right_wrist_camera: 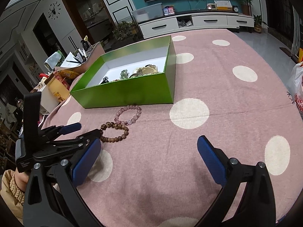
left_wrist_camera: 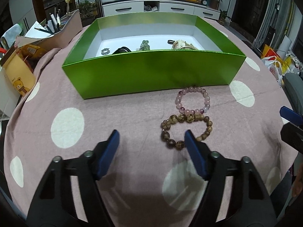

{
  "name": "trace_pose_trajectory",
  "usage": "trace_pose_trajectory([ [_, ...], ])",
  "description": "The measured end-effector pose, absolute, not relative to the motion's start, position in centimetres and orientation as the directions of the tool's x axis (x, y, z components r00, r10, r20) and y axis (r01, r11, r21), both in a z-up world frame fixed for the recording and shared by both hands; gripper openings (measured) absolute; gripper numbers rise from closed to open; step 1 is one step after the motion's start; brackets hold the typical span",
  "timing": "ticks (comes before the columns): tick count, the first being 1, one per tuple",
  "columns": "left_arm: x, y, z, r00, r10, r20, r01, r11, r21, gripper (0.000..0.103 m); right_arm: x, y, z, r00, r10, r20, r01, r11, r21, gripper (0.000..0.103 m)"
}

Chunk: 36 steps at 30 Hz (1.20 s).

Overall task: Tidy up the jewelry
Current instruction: 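Withdraw both tools from the box toward the two bead bracelets, then close the left gripper on the brown wooden bead bracelet while the right grips the pink crystal bracelet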

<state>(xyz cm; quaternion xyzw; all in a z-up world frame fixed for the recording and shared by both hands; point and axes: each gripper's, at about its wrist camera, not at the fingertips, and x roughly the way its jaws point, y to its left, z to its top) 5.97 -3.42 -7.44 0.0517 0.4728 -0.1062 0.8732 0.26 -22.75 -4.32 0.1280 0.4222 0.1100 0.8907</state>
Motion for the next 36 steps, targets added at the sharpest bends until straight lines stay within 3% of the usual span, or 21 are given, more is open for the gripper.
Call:
trace_pose_trajectory([
  [7, 6.3, -4.4, -8.6, 0.509, -0.148, -0.848, 0.262, 0.965, -0.012, 0.030, 0.4, -22.8, -4.5, 0.626, 0.302, -0.719, -0.089, 0.944, 0.319, 0.102],
  [9, 6.2, -4.6, -8.8, 0.514, -0.146, -0.846, 0.269, 0.963, -0.003, 0.026, 0.5, -22.8, -4.6, 0.627, 0.303, -0.717, -0.087, 0.943, 0.322, 0.102],
  [10, 6.1, -4.8, -8.7, 0.515, -0.157, -0.843, 0.285, 0.958, -0.004, 0.018, 0.5, -22.8, -4.6, 0.627, 0.303, -0.718, -0.087, 0.943, 0.322, 0.102],
  [12, 6.0, -4.9, -8.8, 0.515, -0.174, -0.840, 0.300, 0.954, -0.014, 0.012, 0.6, -22.8, -4.8, 0.624, 0.303, -0.720, -0.086, 0.943, 0.322, 0.102],
  [20, 5.3, -3.0, -7.7, 0.536, -0.239, -0.809, 0.298, 0.951, -0.084, 0.011, 0.9, -22.0, -5.1, 0.617, 0.316, -0.721, -0.119, 0.943, 0.312, 0.102],
  [31, 4.2, 2.9, -4.4, 0.620, -0.211, -0.756, 0.187, 0.975, -0.119, 0.011, 3.0, -17.7, -5.4, 0.602, 0.344, -0.720, -0.268, 0.937, 0.224, 0.101],
  [36, 3.9, 5.1, -4.5, 0.619, -0.203, -0.759, 0.133, 0.979, -0.153, 0.011, 5.1, -14.6, -6.5, 0.570, 0.340, -0.748, -0.359, 0.922, 0.145, 0.091],
])
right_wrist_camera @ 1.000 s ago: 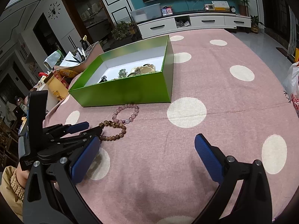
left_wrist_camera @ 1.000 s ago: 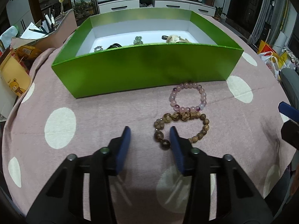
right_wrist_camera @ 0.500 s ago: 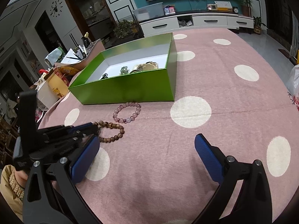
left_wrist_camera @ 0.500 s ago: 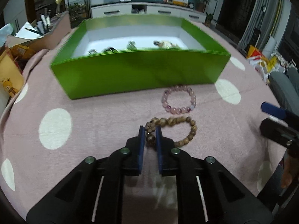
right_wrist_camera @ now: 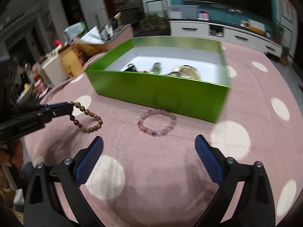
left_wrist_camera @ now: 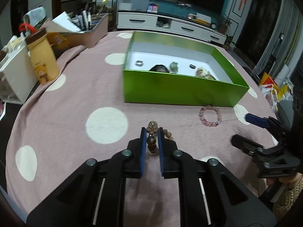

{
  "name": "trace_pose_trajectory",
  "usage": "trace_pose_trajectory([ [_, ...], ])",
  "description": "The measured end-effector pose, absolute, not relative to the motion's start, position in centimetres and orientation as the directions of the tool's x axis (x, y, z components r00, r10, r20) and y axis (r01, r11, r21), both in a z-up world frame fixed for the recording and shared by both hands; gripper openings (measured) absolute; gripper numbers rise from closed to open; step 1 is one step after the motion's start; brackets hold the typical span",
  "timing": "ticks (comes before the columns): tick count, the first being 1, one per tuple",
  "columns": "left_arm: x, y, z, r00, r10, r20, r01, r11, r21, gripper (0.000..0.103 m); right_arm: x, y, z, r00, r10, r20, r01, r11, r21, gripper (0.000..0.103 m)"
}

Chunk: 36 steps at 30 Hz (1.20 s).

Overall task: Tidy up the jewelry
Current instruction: 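Close the left gripper on the brown wooden bead bracelet while the right grips the pink crystal bracelet, then carry both bead bracelets into the green box while both grippers open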

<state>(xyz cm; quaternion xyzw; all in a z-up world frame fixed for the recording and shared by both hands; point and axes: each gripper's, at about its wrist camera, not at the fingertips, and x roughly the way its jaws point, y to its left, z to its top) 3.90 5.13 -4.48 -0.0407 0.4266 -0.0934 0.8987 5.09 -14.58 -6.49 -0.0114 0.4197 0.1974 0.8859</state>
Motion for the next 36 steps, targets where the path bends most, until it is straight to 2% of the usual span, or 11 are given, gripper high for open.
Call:
trace_pose_trajectory([
  [4, 3.9, 6.2, -4.7, 0.617, -0.203, -0.760, 0.115, 0.979, -0.168, 0.011, 6.7, -12.9, -7.1, 0.544, 0.341, -0.767, -0.422, 0.901, 0.102, 0.078],
  [6, 3.8, 6.4, -4.8, 0.617, -0.205, -0.760, 0.112, 0.978, -0.173, 0.011, 7.6, -12.3, -7.7, 0.530, 0.319, -0.786, -0.437, 0.897, 0.070, 0.066],
  [13, 3.9, 6.7, -5.1, 0.612, -0.219, -0.760, 0.114, 0.975, -0.189, 0.011, 8.7, -11.4, -9.3, 0.494, 0.283, -0.822, -0.484, 0.875, 0.011, 0.043],
  [16, 4.0, 6.6, -5.3, 0.608, -0.224, -0.761, 0.119, 0.974, -0.192, 0.011, 8.8, -11.5, -9.3, 0.485, 0.302, -0.821, -0.496, 0.868, 0.027, 0.022],
  [17, 4.0, 6.6, -5.3, 0.607, -0.227, -0.762, 0.119, 0.974, -0.195, 0.011, 8.9, -11.4, -9.3, 0.480, 0.311, -0.820, -0.497, 0.867, 0.038, 0.009],
  [19, 4.0, 6.6, -5.4, 0.605, -0.230, -0.762, 0.121, 0.973, -0.197, 0.011, 8.9, -11.3, -9.3, 0.481, 0.310, -0.820, -0.492, 0.870, 0.040, 0.007],
  [24, 3.8, 6.5, -4.9, 0.611, -0.237, -0.755, 0.129, 0.971, -0.201, 0.011, 8.6, -12.6, -8.3, 0.477, 0.394, -0.785, -0.443, 0.880, 0.172, 0.007],
  [32, 3.9, 6.2, -3.0, 0.633, -0.273, -0.725, 0.157, 0.962, -0.226, 0.011, 6.9, -16.8, -4.2, 0.511, 0.600, -0.616, -0.393, 0.800, 0.453, 0.007],
  [36, 4.0, 5.8, -1.5, 0.649, -0.288, -0.704, 0.176, 0.957, -0.230, 0.011, 6.1, -18.0, -2.4, 0.531, 0.643, -0.552, -0.386, 0.763, 0.518, 0.007],
])
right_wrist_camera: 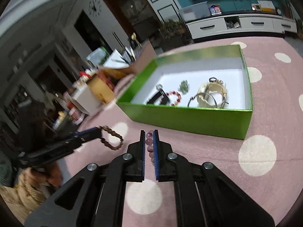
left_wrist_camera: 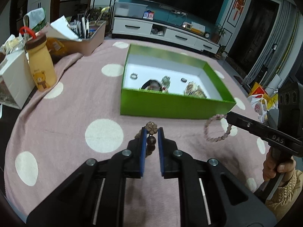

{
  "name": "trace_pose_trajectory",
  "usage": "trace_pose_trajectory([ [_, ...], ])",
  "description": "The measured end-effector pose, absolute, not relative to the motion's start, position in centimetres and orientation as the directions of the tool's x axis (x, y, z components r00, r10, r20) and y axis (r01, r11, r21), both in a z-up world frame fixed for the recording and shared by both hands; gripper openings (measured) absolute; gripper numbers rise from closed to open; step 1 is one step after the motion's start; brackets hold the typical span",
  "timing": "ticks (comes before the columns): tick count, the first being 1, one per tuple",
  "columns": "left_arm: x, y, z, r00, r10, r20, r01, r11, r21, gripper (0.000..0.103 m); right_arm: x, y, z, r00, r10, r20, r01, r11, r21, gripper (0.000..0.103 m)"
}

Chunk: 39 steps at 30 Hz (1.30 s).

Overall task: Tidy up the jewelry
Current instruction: 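Carry both bead bracelets into the green box while both grippers open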

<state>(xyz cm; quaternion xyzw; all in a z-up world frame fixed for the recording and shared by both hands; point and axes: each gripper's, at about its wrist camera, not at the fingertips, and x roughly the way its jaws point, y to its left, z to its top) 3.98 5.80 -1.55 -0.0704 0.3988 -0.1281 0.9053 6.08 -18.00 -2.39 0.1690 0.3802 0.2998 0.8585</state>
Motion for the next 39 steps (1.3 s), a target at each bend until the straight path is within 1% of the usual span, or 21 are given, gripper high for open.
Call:
trace_pose_trajectory([
  [5, 4.5, 5.3, 0.6, 0.667, -0.305, -0.680, 0.203, 0.952, -0.228, 0.011, 5.7, -18.6, 0.0, 0.567, 0.646, -0.510, -0.396, 0.757, 0.519, 0.007],
  [14, 6.4, 3.7, 4.2, 0.702, -0.317, -0.638, 0.245, 0.948, -0.202, 0.011, 6.3, -19.9, 2.8, 0.605, 0.631, -0.485, -0.390, 0.766, 0.510, 0.007],
  [23, 10.0, 2.4, 6.6, 0.704, -0.327, -0.631, 0.262, 0.945, -0.196, 0.011, 7.9, -21.4, 5.3, 0.656, 0.595, -0.465, -0.383, 0.793, 0.474, 0.007],
  [31, 14.7, 1.5, 7.2, 0.683, -0.322, -0.655, 0.243, 0.947, -0.212, 0.011, 10.7, -22.1, 6.1, 0.679, 0.569, -0.464, -0.365, 0.810, 0.459, 0.007],
  [39, 19.7, 1.1, 6.3, 0.656, -0.291, -0.696, 0.205, 0.957, -0.207, 0.011, 14.6, -22.4, 5.7, 0.689, 0.541, -0.483, -0.336, 0.828, 0.449, 0.007],
])
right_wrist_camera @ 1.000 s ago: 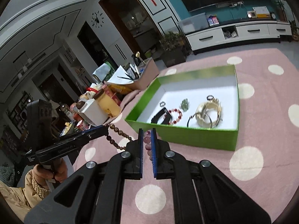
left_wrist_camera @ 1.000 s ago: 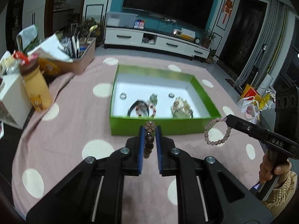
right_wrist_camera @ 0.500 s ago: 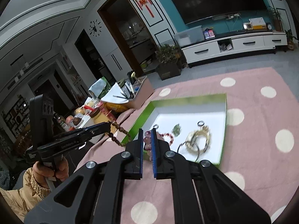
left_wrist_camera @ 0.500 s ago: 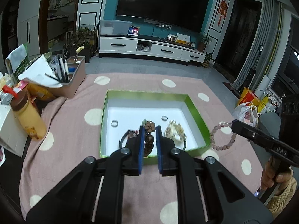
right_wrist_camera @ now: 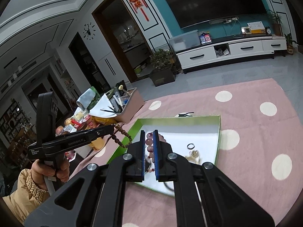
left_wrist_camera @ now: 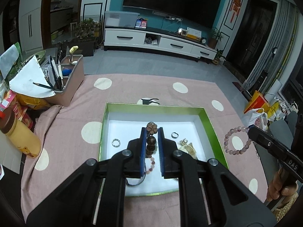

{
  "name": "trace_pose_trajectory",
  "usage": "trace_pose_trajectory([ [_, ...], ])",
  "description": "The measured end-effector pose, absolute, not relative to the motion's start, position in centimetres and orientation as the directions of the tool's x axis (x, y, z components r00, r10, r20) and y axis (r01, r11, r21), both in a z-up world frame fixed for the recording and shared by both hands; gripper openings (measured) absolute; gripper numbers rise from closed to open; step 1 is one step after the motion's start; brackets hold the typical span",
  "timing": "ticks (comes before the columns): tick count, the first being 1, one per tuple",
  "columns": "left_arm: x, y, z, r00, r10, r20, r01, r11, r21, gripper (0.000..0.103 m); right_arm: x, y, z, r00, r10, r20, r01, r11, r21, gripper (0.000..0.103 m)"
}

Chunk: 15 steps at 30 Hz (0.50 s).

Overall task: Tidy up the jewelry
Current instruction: 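Carry both bead bracelets into the green box while both grippers open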

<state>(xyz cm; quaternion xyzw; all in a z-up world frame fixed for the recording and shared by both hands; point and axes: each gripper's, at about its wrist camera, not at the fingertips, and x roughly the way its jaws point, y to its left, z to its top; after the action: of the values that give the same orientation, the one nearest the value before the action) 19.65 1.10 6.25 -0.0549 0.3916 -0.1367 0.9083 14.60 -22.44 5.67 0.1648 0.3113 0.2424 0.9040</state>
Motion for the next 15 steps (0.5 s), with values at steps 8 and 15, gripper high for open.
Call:
trace_pose_trajectory([
  [8, 23.6, 0.7, 3.9, 0.621, -0.263, -0.738, 0.170, 0.965, -0.201, 0.011, 18.5, -22.0, 4.1, 0.677, 0.524, -0.517, -0.309, 0.840, 0.447, 0.007],
  [15, 25.7, -0.1, 2.2, 0.598, -0.244, -0.764, 0.162, 0.970, -0.184, 0.011, 21.0, -21.1, 2.1, 0.649, 0.511, -0.563, -0.289, 0.851, 0.439, 0.007],
])
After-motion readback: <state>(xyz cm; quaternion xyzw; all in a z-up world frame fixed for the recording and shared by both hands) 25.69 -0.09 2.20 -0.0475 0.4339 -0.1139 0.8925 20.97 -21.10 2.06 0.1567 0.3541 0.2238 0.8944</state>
